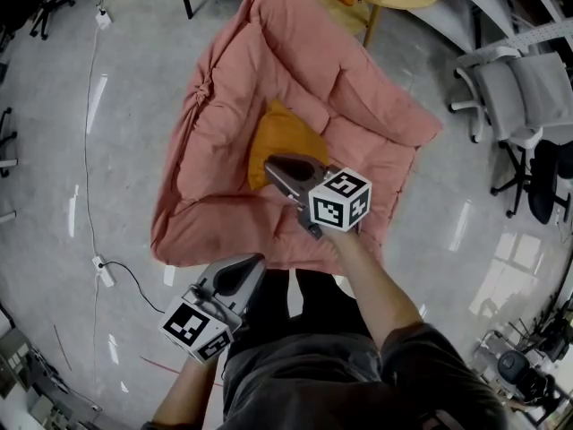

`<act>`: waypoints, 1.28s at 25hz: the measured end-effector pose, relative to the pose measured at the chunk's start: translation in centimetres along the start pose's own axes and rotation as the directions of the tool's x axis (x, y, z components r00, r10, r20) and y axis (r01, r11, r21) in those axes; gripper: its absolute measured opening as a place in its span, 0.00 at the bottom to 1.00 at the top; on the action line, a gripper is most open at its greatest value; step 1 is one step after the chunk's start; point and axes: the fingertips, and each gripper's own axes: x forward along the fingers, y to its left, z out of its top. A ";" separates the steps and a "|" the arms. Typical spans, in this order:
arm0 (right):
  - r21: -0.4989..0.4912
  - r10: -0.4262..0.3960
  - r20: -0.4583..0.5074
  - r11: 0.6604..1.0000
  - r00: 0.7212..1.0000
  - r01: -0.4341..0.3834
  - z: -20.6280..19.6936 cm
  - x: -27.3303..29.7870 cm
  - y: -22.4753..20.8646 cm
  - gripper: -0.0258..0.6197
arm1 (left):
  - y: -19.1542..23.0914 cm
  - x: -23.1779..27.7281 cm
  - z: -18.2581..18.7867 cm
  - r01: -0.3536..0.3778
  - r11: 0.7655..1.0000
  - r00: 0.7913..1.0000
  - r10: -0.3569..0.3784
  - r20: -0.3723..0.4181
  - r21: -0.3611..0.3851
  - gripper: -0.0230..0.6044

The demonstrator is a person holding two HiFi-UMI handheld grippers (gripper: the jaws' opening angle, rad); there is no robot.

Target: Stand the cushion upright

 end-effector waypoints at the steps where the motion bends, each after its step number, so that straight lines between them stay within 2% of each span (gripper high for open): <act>1: -0.001 -0.003 0.008 1.000 1.000 0.003 0.1 -0.6 0.0 0.12 | -0.2 0.2 0.2 0.005 1.000 1.000 -0.005 0.000 0.008 0.05; 4: -0.007 -0.006 0.037 1.000 0.999 0.006 1.0 -2.3 0.3 0.12 | -0.9 0.7 0.7 0.019 0.999 1.000 -0.019 -0.005 0.030 0.05; 12: -0.117 -0.063 0.060 0.991 0.996 0.070 3.3 -9.8 3.9 0.10 | -3.0 2.4 2.9 0.058 0.992 0.998 -0.057 -0.012 0.116 0.05; 20: -0.168 -0.195 0.125 0.962 0.973 0.214 6.5 -17.7 6.3 0.08 | -4.6 3.3 6.6 0.079 0.974 0.997 -0.081 0.000 0.213 0.05; 25: -0.181 -0.253 0.149 0.943 0.956 0.278 7.3 -20.2 7.5 0.06 | -5.5 3.4 8.1 0.095 0.956 0.995 -0.097 -0.005 0.276 0.05; 32: -0.187 -0.274 0.148 0.936 0.950 0.299 7.9 -20.6 8.6 0.06 | -6.1 3.6 9.0 0.123 0.948 0.992 -0.126 -0.009 0.293 0.05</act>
